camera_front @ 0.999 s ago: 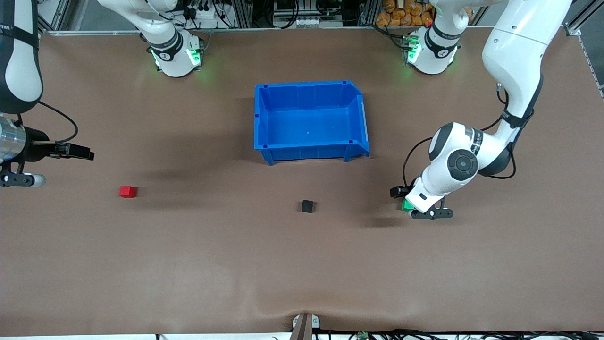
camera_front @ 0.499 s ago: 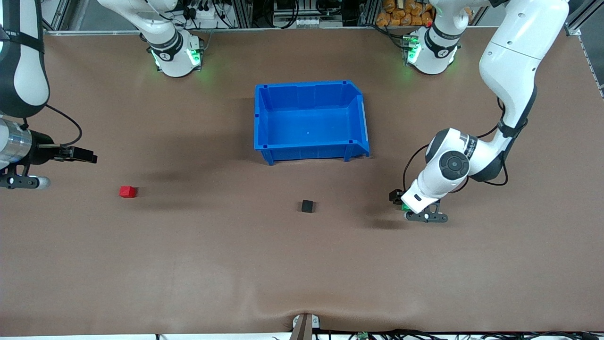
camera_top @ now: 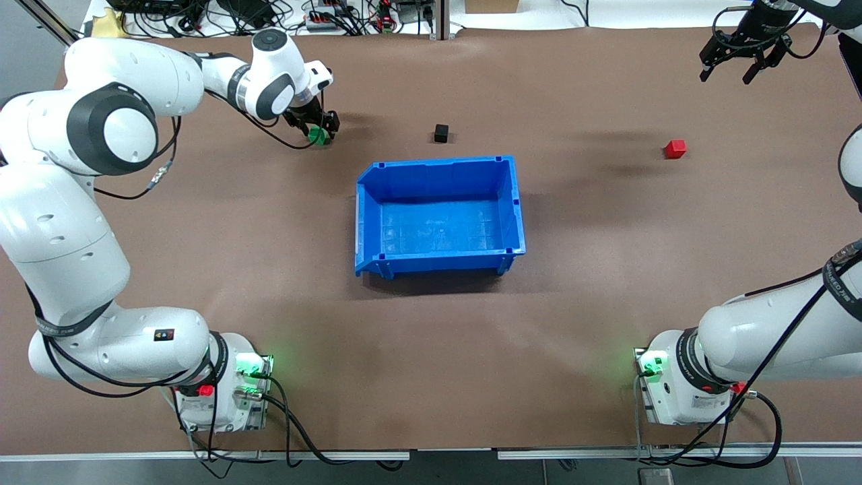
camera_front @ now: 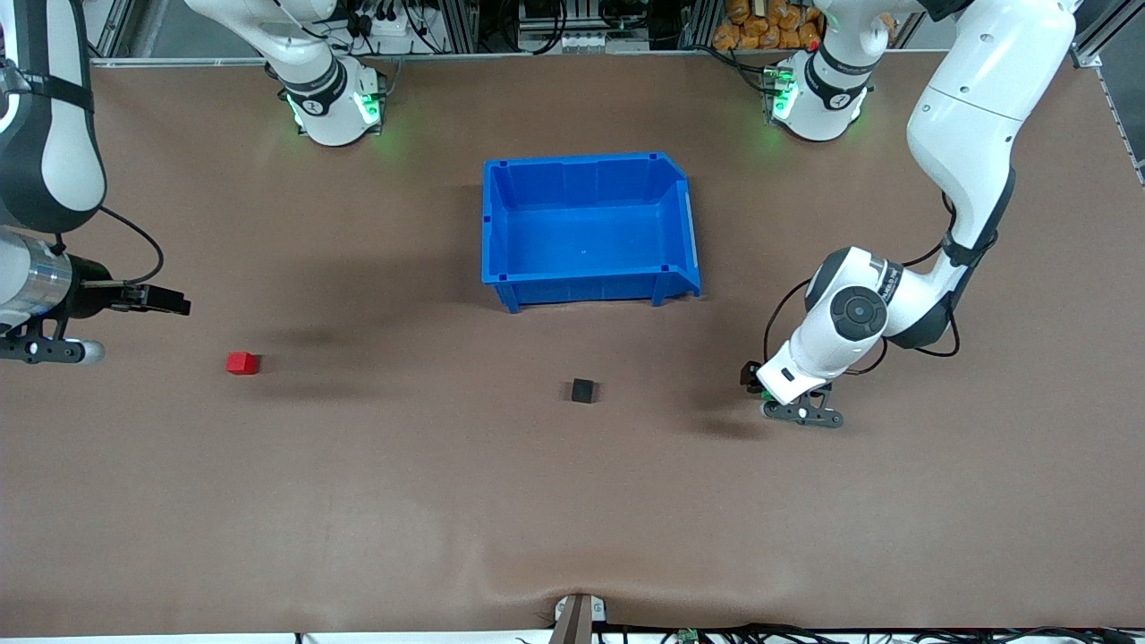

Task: Attach green and red cubes to black cube
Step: 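Lower the left gripper over the green cube and close on it, then carry the green cube with the left gripper to the black cube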

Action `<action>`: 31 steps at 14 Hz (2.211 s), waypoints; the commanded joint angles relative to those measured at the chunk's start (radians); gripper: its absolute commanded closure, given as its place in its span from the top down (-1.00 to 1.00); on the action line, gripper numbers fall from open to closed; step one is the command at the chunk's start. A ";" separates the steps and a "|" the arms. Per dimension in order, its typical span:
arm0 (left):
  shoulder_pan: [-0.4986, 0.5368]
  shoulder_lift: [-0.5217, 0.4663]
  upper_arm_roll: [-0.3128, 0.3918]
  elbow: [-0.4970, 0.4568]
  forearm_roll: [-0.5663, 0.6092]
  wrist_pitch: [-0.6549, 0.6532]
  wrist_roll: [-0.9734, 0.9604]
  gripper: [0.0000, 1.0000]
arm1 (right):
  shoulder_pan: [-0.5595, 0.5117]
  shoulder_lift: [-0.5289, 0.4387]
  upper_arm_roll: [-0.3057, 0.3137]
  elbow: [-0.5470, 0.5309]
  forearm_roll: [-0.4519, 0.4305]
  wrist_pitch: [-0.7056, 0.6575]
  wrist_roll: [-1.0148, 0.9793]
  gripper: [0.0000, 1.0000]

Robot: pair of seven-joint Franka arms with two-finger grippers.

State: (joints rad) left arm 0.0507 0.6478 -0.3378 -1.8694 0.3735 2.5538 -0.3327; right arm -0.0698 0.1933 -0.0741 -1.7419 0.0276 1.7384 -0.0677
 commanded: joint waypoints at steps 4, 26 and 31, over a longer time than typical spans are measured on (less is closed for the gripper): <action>0.006 0.018 0.002 0.024 0.021 0.008 0.073 0.27 | -0.021 0.015 0.017 -0.004 -0.015 0.018 0.006 1.00; -0.054 0.009 -0.029 0.122 -0.033 -0.004 0.018 -1.00 | -0.041 0.130 0.017 -0.002 -0.017 0.122 0.005 1.00; -0.191 0.070 -0.020 0.289 -0.240 -0.090 -0.134 -1.00 | -0.045 0.155 0.019 -0.002 -0.017 0.138 0.003 1.00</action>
State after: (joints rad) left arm -0.0792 0.6649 -0.3677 -1.6791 0.1735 2.5112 -0.3694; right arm -0.0903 0.3375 -0.0751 -1.7458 0.0268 1.8697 -0.0677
